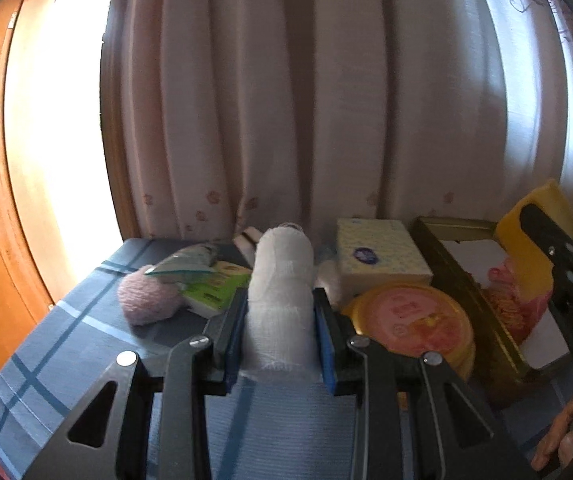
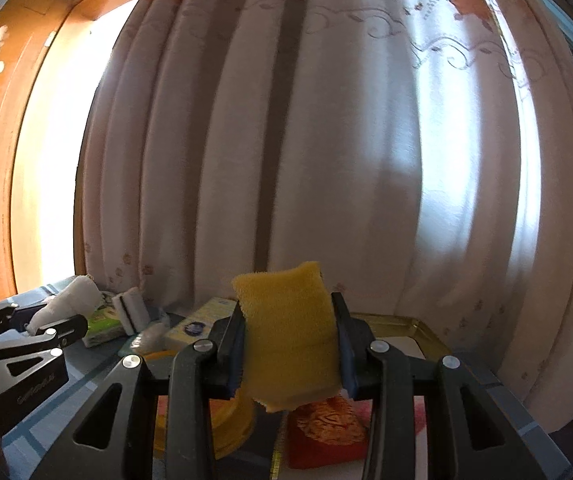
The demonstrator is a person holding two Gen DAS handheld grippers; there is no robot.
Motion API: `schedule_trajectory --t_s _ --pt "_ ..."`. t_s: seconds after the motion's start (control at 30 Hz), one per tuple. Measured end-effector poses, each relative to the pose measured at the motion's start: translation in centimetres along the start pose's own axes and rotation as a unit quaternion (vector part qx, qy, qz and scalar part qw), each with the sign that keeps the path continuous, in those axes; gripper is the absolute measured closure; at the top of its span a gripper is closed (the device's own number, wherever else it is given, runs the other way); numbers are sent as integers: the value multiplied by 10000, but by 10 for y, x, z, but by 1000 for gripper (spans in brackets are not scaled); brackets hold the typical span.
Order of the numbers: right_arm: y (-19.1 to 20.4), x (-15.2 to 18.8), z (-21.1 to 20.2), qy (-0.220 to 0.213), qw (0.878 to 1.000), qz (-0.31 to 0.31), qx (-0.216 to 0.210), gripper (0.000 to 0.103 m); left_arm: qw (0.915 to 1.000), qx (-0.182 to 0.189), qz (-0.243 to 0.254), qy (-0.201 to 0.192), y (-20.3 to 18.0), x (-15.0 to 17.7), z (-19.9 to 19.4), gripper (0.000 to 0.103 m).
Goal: Organize soft objects
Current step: 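Carry the gauze roll and sponge into the gold tray and release both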
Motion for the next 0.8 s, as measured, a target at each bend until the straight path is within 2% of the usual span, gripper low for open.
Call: schedule_trajectory --t_s 0.43,0.67,0.8 --pt "-44 3 2 73 9992 330 195 63 9986 507 114 31 -42 2 -3 72" --pt "-86 8 -2 59 9970 531 568 63 9966 732 360 -83 -72 -7 -6 72" --pt "-118 12 0 152 9930 893 756 63 9944 915 498 -172 -92 -20 -7 72"
Point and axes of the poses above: each gripper's, at about its wrist camera, not at the fingertips, and z roughly the way its jaws point, y to its left, x to its underside, the point moved 1 cm from there along z, roughly the way its jaws point, and after that the axes turned 5 degrees about y, right-handed, at the moved point
